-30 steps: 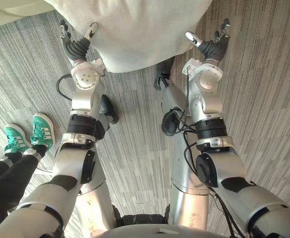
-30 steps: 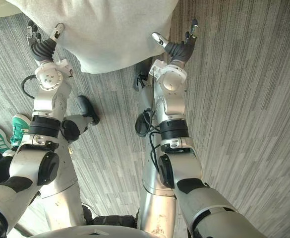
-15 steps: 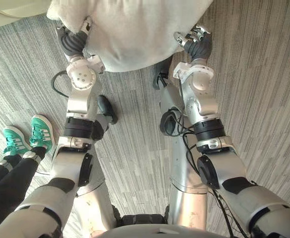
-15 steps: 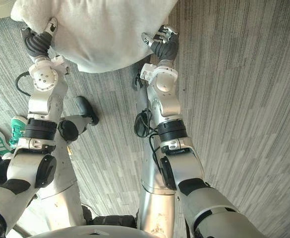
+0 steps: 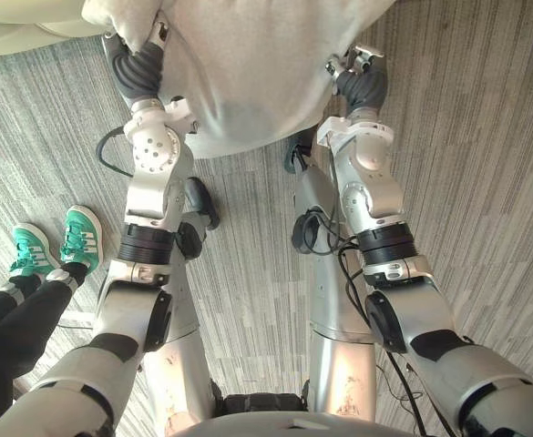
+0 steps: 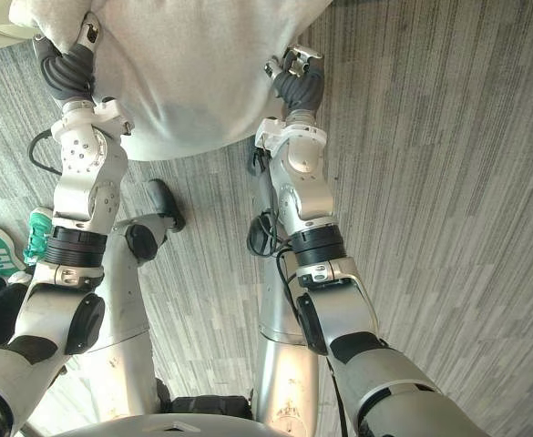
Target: Pick up cushions and gather them together orderly.
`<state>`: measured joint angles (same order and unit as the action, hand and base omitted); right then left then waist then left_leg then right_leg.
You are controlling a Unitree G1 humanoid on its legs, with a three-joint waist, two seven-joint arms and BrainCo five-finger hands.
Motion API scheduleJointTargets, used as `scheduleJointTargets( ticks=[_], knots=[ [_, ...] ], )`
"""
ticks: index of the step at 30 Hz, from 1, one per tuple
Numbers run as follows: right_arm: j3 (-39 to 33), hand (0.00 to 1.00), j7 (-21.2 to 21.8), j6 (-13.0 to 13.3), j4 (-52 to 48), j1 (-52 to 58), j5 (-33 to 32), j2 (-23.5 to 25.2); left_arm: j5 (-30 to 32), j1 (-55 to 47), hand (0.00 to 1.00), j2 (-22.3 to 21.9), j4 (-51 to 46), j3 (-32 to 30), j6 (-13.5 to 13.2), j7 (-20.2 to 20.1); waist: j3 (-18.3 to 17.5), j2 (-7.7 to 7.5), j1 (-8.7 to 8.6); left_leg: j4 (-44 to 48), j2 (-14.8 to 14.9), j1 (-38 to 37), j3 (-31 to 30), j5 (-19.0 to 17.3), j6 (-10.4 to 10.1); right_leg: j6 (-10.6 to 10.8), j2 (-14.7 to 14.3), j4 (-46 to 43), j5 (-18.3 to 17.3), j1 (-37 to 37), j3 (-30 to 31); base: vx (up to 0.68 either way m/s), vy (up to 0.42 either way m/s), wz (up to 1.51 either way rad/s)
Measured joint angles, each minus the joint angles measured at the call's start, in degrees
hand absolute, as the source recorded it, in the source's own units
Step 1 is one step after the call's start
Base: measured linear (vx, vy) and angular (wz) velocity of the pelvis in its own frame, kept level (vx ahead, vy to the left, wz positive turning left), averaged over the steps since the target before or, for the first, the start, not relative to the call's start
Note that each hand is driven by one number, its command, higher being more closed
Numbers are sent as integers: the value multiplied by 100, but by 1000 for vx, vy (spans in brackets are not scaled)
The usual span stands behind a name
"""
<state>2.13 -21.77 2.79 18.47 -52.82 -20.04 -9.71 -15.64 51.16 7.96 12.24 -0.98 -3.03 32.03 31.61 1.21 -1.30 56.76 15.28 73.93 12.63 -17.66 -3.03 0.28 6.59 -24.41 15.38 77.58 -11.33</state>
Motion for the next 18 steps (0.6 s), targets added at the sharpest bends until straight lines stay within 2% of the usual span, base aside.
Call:
scheduleJointTargets(
  ticks=[6,10,16,18],
  knots=[
    [-7,100,0,0,-19,1,-54,-2,-24,-104,100,-149,-143,-1,-7,1,-1,1,16,32,-34,-4,-14,-1,3,-51,9,29,43,-41,16,-83,-173,1],
    [-7,100,0,-3,-436,205,-42,-1,-51,-331,100,-194,-550,12,-20,2,-1,1,32,16,-41,-114,-16,-1,9,-31,-5,175,56,-218,9,-89,-142,-3],
    [144,100,2,1,-1457,899,19,100,-52,-1158,100,-241,-1654,206,-66,3,-14,-8,34,-159,-51,-950,60,-54,66,-34,-18,344,49,-1042,-1,-85,-140,-1],
    [213,100,9,88,-1830,1172,25,257,-11,-1561,100,-244,-2112,341,-156,3,-21,-12,86,-313,-56,-1532,165,-118,59,-3,-33,448,-19,-1529,23,-49,-91,-15]
  ],
)
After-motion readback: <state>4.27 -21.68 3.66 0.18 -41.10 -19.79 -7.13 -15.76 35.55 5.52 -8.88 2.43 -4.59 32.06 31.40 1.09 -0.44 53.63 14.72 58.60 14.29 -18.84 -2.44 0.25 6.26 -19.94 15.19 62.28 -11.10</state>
